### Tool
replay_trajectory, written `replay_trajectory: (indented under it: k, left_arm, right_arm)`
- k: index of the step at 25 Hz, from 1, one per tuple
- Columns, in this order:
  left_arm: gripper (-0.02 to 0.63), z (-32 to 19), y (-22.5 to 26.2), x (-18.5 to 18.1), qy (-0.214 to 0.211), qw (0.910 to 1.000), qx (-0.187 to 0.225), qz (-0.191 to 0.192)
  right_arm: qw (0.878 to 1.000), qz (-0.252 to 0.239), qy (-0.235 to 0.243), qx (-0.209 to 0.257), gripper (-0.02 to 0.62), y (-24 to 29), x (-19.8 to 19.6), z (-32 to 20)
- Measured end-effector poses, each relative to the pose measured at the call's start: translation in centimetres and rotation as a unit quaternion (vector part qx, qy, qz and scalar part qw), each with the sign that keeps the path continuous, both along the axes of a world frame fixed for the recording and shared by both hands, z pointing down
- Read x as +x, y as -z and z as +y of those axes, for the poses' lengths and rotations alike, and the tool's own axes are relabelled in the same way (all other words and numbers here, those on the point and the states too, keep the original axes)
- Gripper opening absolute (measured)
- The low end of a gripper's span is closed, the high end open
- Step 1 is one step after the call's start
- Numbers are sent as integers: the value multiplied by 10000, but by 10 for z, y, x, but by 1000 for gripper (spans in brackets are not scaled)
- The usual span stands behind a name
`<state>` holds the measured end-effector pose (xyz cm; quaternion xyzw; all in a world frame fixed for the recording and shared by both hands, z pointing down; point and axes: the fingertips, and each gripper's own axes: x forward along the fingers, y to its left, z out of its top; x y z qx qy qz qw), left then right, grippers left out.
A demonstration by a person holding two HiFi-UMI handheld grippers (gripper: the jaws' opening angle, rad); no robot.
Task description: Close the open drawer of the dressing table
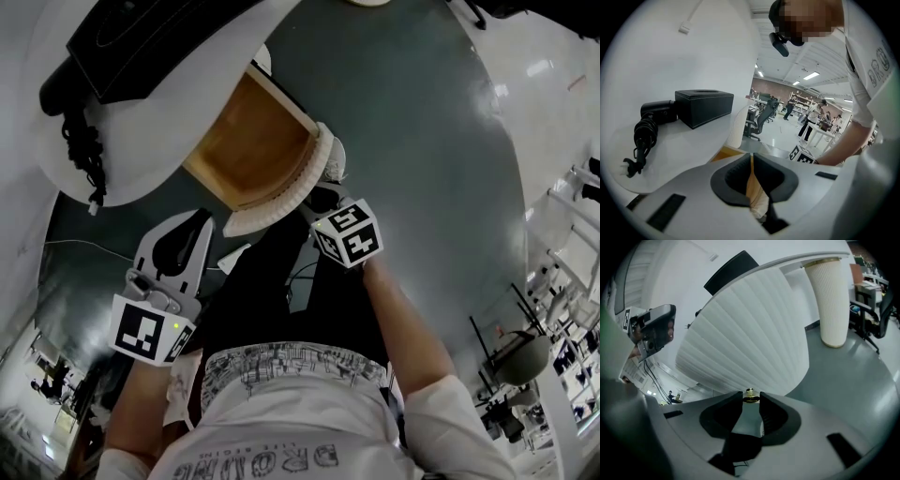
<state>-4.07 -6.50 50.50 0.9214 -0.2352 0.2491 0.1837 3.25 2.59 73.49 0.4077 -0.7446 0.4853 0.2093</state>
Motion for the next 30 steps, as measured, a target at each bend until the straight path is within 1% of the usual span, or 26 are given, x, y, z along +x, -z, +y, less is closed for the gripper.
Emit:
replay_trajectory:
  k: [8, 16, 23, 30]
  left_arm:
    - [38, -2, 1, -8, 32, 10000, 64, 21]
    - [37, -13, 11, -15, 120, 9996, 241, 110]
    - [38, -29, 28, -32, 374, 9978, 494, 225]
    - [37, -42, 36, -49, 644, 9948, 739, 279]
  right_arm:
    - [9998, -38, -191, 73, 117, -2, -3, -7]
    - [9996, -82, -165, 215, 117, -1, -12, -38]
    - [9995, -105, -122, 283, 118, -2, -21, -68]
    - [9986, -181, -43, 488, 118, 1, -34, -105]
